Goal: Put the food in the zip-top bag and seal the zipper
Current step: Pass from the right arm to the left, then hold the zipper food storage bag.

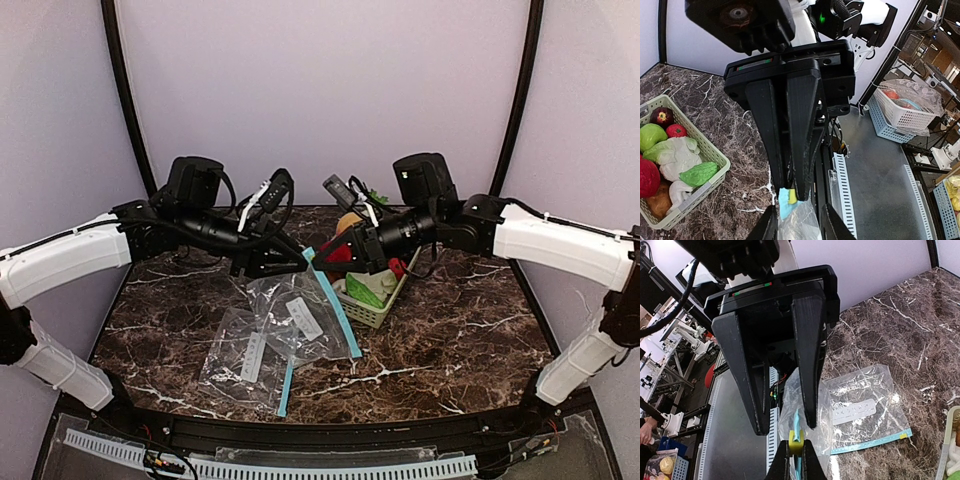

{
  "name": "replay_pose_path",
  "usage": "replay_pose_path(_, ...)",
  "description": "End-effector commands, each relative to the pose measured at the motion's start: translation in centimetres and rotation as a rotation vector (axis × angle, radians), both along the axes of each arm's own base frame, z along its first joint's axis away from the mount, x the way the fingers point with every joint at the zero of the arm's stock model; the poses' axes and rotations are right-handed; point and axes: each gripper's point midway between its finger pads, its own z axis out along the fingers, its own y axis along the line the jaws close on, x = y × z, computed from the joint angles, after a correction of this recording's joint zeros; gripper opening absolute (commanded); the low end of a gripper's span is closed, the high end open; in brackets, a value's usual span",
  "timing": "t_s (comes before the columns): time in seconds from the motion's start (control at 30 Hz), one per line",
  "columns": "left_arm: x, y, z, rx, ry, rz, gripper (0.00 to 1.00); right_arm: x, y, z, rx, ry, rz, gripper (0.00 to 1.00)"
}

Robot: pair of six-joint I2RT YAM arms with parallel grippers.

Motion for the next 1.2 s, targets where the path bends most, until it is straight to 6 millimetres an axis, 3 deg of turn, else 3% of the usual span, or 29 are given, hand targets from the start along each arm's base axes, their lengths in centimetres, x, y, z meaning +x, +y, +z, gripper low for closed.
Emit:
replay_pose_path(0.0, -0.8, 0.2, 0.6, -0.027, -0.02, -0.028, 0.27, -0.3, 0.7, 0.8, 0.021, -0.015, 0.028, 0.0)
replay_pose_path(0.13, -0.8, 0.1, 0.6, -0.029, 0.011, -0.023, 0.22, -0.3, 0.7, 0.5, 0.011, -0.014, 0.029, 0.0)
replay_pose_path(0.37, -0.6, 0.0, 0.6, -0.031, 0.02, -0.011, 0.27, -0.6, 0.7, 0.2, 0.0, -0.01, 0.036, 0.0)
replay_pose_path(0.83, -0.6, -0.1, 0.6, -0.047, 0.032, -0.012, 0.02, -1.0, 0.8, -0.1, -0.014, -0.01, 0.043, 0.0)
replay_pose_path(1.17, -0.7, -0.1, 0.5, -0.048, 0.03, -0.016, 0.01, -0.5, 0.7, -0.1, -0.023, -0.025, 0.008, 0.0)
